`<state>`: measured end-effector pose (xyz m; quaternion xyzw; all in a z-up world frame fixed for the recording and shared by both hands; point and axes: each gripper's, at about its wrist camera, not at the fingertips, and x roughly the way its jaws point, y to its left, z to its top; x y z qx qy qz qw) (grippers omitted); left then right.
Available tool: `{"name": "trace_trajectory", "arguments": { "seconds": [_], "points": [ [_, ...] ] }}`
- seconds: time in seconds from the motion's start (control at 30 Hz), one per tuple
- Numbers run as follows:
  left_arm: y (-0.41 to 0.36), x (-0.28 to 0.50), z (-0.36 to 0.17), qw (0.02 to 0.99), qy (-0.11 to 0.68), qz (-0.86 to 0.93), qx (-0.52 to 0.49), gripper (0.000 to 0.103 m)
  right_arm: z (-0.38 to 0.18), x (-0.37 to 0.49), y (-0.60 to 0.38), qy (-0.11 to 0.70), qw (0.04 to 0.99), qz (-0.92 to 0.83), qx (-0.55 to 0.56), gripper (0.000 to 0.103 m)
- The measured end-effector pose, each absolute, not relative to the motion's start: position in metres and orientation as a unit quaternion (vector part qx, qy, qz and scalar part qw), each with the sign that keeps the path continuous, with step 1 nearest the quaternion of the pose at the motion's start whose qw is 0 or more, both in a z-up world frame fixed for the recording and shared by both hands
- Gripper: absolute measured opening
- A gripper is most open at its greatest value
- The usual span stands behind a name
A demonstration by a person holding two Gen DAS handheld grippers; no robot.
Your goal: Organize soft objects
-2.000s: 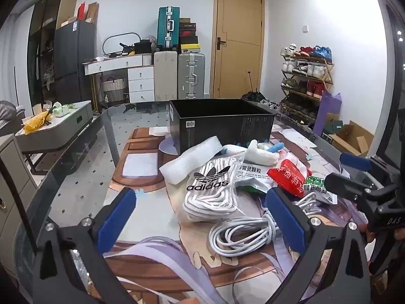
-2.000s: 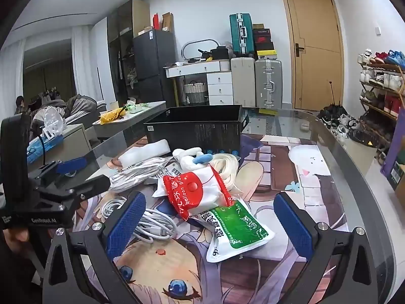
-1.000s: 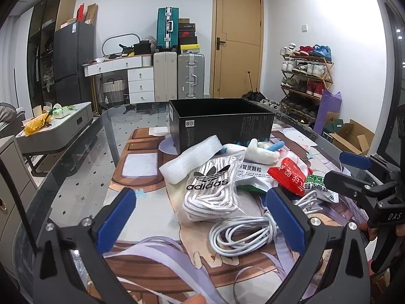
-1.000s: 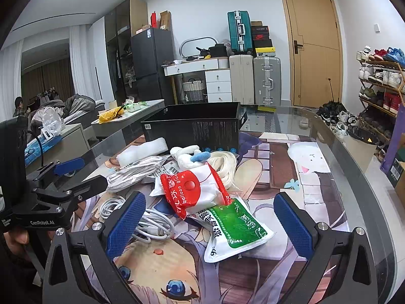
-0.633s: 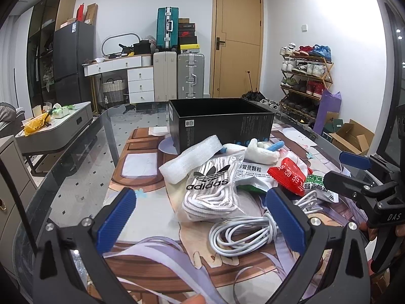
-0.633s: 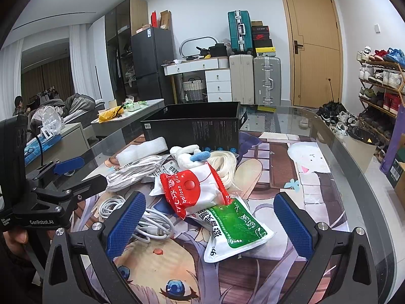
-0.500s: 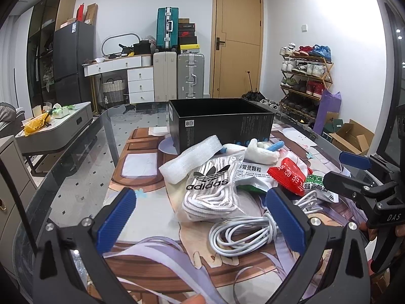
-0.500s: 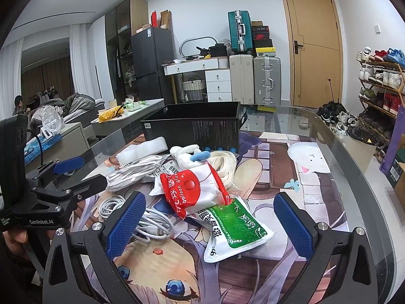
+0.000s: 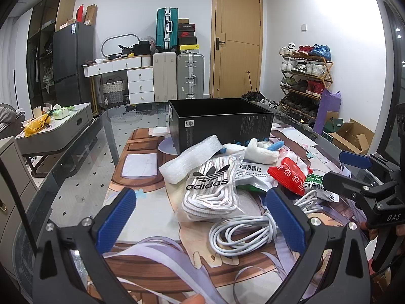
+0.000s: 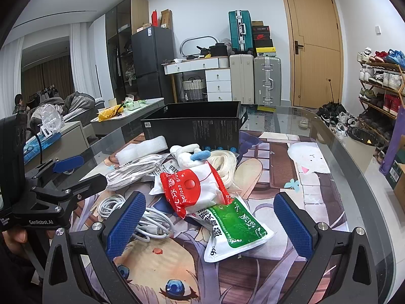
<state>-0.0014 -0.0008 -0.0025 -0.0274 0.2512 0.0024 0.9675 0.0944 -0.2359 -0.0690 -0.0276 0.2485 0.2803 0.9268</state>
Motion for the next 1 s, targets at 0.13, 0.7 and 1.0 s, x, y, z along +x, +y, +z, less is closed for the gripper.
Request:
{"name": "trace_trajectory", "arguments": {
  "seconds": [0.13, 0.7, 1.0],
  "points": [
    [-0.0013, -0.0015, -0.0026, 0.968, 0.251, 0.003, -0.026, 0.103, -0.0689, 0.0944, -0.2356, 0.249, 0.927, 0.280, -0.028, 0.103],
    [-0.0011, -0.0016, -0.0031, 0.968, 0.252, 0.002, -0.025, 0.103, -0.0719, 0.0953, -0.2349, 0.250, 0.926, 0.280, -0.033, 0.103],
    [0.0015, 0.0002, -0.0038, 0.965, 0.260, 0.004, -0.020, 0.103, -0.0738, 0.0946, -0.2361, 0.251, 0.926, 0.279, -0.038, 0.103]
  ]
}}
